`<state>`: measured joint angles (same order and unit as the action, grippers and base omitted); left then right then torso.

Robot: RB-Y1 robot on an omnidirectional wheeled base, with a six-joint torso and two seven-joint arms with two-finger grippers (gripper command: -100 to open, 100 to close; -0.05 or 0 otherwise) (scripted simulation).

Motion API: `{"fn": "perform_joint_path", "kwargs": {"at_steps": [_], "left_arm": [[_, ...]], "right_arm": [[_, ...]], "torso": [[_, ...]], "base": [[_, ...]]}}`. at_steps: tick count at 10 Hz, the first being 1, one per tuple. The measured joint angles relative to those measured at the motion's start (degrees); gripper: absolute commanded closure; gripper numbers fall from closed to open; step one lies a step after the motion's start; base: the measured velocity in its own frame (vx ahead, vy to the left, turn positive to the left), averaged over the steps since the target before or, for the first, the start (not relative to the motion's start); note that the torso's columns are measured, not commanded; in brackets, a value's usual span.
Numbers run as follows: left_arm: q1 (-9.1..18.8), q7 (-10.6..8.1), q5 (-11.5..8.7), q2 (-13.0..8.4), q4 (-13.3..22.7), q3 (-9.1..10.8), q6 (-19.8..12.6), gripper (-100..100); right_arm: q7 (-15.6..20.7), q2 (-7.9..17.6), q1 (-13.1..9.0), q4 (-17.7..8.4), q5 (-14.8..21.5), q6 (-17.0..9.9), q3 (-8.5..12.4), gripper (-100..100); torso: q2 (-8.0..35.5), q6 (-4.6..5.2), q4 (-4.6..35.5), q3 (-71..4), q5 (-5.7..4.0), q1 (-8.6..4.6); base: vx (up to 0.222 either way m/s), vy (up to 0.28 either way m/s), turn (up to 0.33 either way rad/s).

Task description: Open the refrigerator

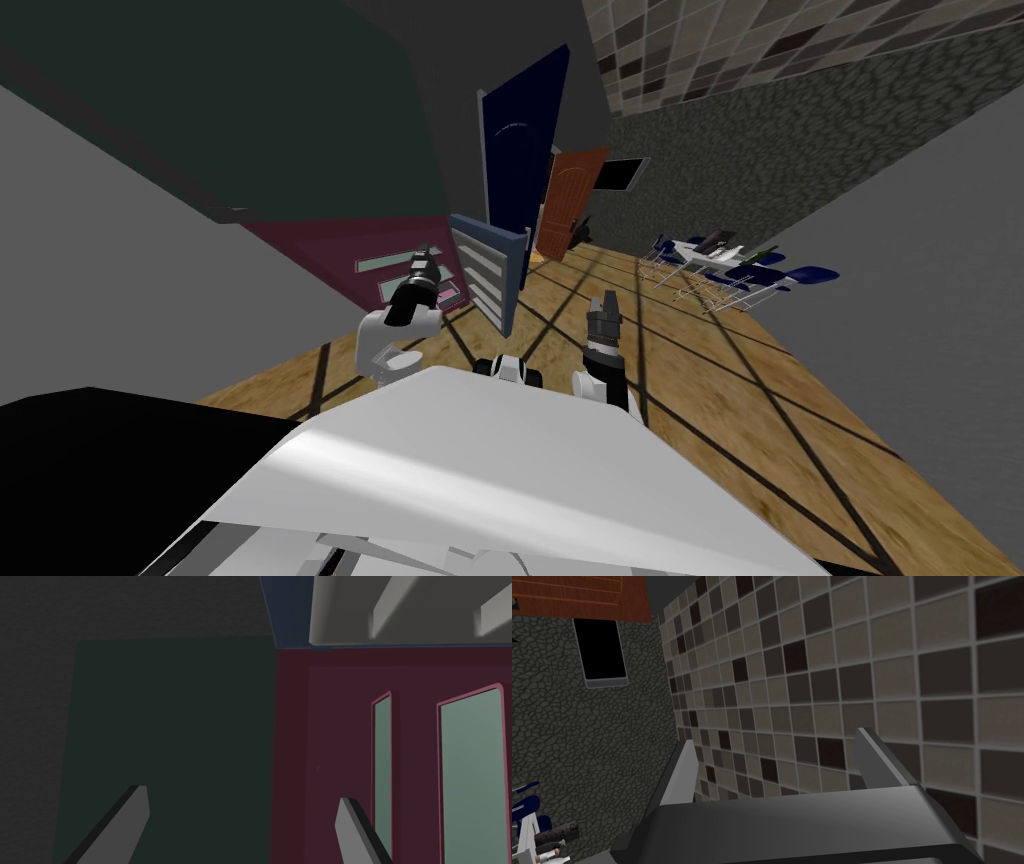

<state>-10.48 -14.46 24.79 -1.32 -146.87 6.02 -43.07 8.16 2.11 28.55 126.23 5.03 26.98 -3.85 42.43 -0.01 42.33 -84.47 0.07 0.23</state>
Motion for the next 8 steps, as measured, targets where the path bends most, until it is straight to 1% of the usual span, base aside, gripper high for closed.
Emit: {"fn": "perform_joint_path", "kwargs": {"at_steps": [1,2,3,6,7,8], "left_arm": [[-0.3,0.02,0.3,1.8,-1.6,-0.23,-0.1,-100],[0.0,-0.05,0.4,3.0,-2.4,-0.11,-0.1,-100],[0.0,-0.07,0.4,3.1,-2.5,-0.08,-0.1,-100],[2.3,-0.29,1.7,2.4,-2.8,-0.25,-2.9,-100],[2.4,-0.3,1.8,2.4,-2.8,-0.27,-3.1,-100],[3.5,-0.42,2.3,1.8,-2.7,-0.32,-4.1,-100]], "right_arm": [[0.0,0.0,0.0,0.0,0.0,0.0,0.0,0],[0.0,0.0,0.0,0.0,0.0,0.0,0.0,0],[0.0,0.0,0.0,0.0,0.0,0.0,0.0,0],[0.0,0.0,0.0,0.0,0.0,0.0,0.0,0],[0.0,0.0,0.0,0.0,0.0,0.0,0.0,0],[0.0,0.0,0.0,0.0,0.0,0.0,0.0,0]], "torso": [[-0.1,0.0,0.0,0.0,-0.03,-0.11],[-0.1,0.01,0.0,-0.1,-0.06,-0.19],[-0.2,0.01,-0.1,-0.1,-0.06,-0.21],[-0.3,0.0,-0.1,-0.2,-0.04,-0.14],[-0.1,0.0,0.0,-0.1,-0.08,-0.3],[0.0,0.02,0.0,0.0,-0.1,-0.32]], "base": [[0.005,-0.005,0.004],[0.0,0.0,0.0],[0.031,0.033,-0.063],[0.056,0.048,-0.034],[-0.009,0.022,-0.058],[-0.032,0.032,-0.118]]}}
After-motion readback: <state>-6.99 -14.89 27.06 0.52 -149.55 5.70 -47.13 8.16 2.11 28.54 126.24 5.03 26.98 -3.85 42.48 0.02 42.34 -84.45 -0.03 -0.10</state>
